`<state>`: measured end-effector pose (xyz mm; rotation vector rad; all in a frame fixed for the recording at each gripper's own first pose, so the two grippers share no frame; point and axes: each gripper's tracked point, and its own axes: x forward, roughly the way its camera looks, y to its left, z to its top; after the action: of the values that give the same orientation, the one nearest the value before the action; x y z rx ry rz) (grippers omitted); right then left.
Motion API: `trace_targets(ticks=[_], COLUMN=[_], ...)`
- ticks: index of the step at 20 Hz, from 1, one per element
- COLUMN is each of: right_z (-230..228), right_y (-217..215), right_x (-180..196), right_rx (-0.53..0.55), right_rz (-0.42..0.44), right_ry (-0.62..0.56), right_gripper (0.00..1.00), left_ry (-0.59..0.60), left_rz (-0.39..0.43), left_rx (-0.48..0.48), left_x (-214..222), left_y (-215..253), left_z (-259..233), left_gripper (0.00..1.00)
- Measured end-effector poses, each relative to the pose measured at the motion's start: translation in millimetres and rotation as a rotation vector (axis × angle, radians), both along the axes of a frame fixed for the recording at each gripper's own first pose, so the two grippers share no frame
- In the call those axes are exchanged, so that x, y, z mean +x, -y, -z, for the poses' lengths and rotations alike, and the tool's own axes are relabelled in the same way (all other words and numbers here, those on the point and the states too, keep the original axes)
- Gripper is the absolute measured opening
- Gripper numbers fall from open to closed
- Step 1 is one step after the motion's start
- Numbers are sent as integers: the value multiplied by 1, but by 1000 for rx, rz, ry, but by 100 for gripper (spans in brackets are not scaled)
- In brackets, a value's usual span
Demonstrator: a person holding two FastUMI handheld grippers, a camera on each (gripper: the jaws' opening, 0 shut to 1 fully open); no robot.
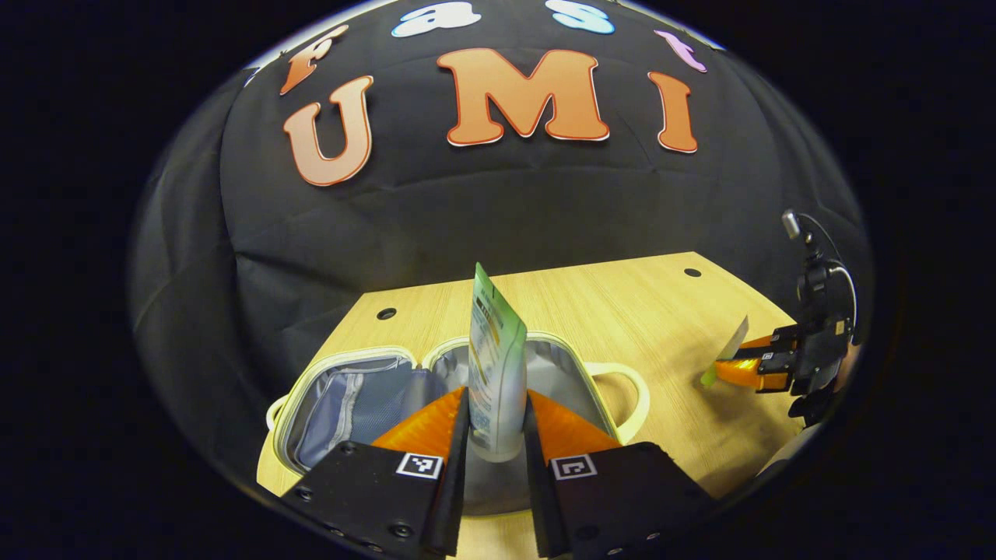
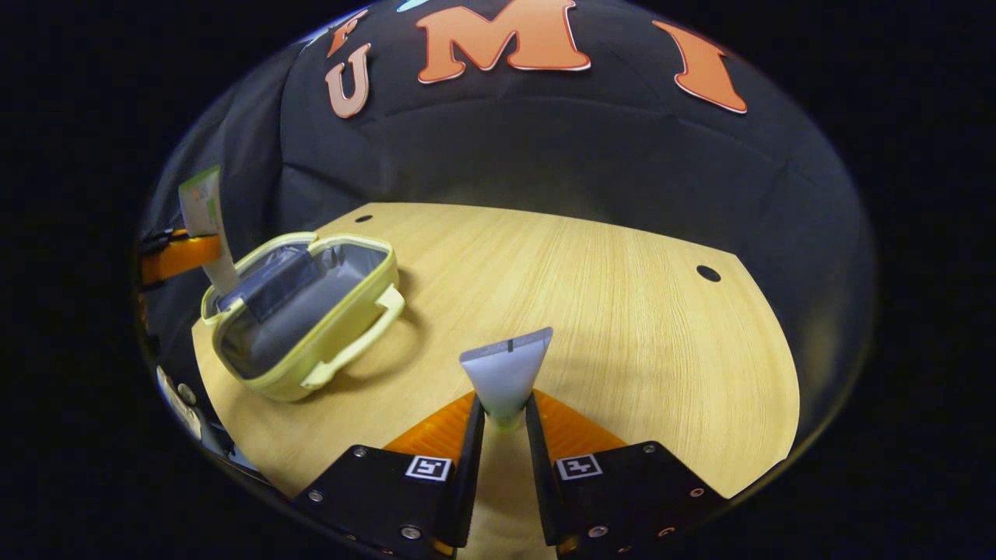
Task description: First open the suitcase, pack the skin care products into it, and then close the suitcase.
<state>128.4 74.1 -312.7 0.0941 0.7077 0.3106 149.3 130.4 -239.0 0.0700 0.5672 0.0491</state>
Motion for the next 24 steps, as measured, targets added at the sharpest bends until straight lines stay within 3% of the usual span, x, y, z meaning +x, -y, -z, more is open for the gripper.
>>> trace_targets(ticks=[10, 19, 24], right_z=[-75, -90, -85], right_y=[-50, -126, -158], right_x=[6, 3, 2], right_rx=[37, 57, 65], right_rz=[-51, -54, -62], right_ry=[74, 54, 6], right_gripper=[35, 35, 35], left_ry=[-182, -448, -491], left_rz=[57, 159, 177], left_rx=[-91, -171, -202], left_x=[-2, -7, 11], left_y=[-28, -46, -43], left_z=[58, 126, 140], left_gripper=[36, 36, 36])
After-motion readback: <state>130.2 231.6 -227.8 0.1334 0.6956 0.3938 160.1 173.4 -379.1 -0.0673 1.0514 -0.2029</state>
